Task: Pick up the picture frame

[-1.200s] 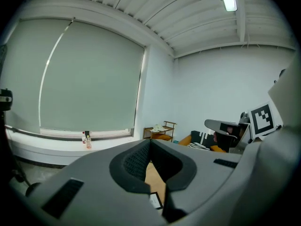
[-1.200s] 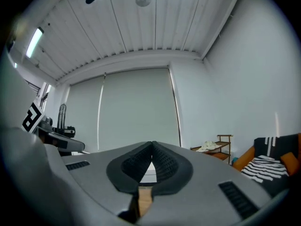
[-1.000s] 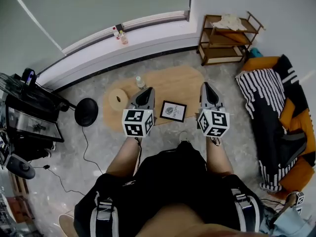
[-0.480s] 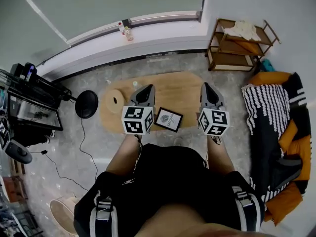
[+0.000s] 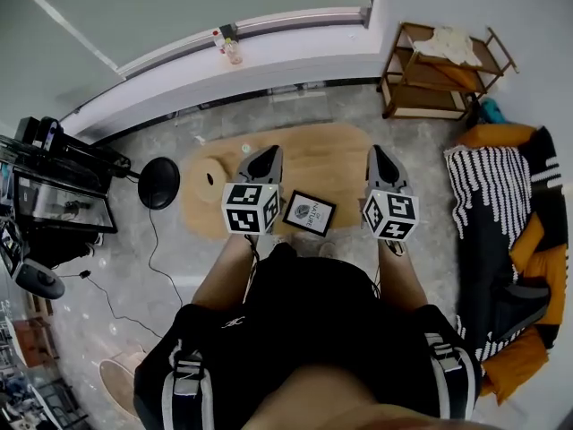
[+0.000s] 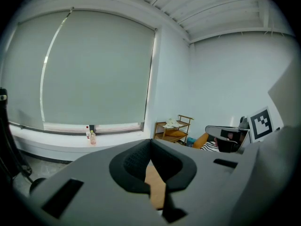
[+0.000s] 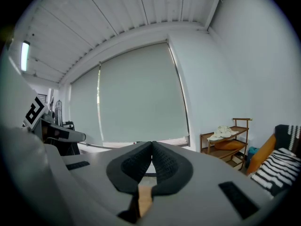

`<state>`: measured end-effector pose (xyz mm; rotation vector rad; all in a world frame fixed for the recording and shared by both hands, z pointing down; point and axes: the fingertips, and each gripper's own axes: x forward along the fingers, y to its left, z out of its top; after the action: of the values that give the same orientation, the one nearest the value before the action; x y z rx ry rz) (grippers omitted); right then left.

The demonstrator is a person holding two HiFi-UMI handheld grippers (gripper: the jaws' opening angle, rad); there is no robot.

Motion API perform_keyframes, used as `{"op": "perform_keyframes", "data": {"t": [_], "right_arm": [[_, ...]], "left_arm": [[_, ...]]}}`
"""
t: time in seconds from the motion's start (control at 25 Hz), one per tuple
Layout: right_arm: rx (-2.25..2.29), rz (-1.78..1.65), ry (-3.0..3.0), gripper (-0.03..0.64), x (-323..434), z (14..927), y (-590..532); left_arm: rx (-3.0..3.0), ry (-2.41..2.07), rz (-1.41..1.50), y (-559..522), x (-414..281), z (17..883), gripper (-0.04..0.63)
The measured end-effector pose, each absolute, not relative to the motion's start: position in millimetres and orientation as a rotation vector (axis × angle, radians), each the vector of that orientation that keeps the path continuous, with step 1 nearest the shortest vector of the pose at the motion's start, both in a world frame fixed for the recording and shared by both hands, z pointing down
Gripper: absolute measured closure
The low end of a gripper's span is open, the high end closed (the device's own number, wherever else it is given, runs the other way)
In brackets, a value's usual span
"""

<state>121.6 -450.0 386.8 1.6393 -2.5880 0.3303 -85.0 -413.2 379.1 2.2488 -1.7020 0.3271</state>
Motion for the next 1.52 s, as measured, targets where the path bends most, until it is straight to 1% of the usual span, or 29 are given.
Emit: {"op": "perform_keyframes", "data": {"t": [0.24,0.4,0.44,0.48,0.52,0.56,0.64,0.72,0.92,1.28,1.52], "right_arm": [[1.711,0.429,-2.496,0.6,111.2,405.9,-460.8],[1.674,0.573,-2.399,0.596,104.8,446.3,-461.3],[1.646,0.621,-2.38,0.542,101.8,459.0,-461.4],[1.621,0.669,-2.36,0.507,98.7,471.8,-461.7],[1.603,0.714,-2.338,0.5,95.4,484.5,-461.6],[1.59,0.755,-2.314,0.497,91.9,497.3,-460.8],[1.564,0.833,-2.26,0.492,84.9,522.9,-455.2],[1.53,0.884,-2.202,0.483,78.5,547.7,-447.6],[1.491,0.843,-2.099,0.483,67.0,603.5,-463.9],[1.421,1.078,-1.849,0.483,77.4,732.6,-434.5],[1.389,1.205,-1.726,0.483,74.4,835.4,-433.5]], "left_arm": [[2.219,-1.579,0.476,-428.5,-105.1,413.8,0.574],[2.173,-1.539,0.563,-434.3,-117.6,449.3,0.568],[2.165,-1.525,0.583,-436.9,-119.8,458.6,0.551],[2.157,-1.512,0.599,-440.0,-122.6,468.2,0.498],[2.149,-1.499,0.613,-443.1,-126.2,478.3,0.464],[2.138,-1.485,0.629,-445.4,-130.2,489.2,0.443],[2.103,-1.444,0.658,-446.3,-137.6,514.3,0.422],[2.057,-1.378,0.681,-443.3,-141.5,542.8,0.416],[1.999,-1.225,0.762,-456.3,-138.4,611.9,0.411],[1.842,-0.966,0.972,-431.8,-118.2,751.3,0.411],[1.771,-0.879,0.988,-446.3,-116.6,849.1,0.411]]}}
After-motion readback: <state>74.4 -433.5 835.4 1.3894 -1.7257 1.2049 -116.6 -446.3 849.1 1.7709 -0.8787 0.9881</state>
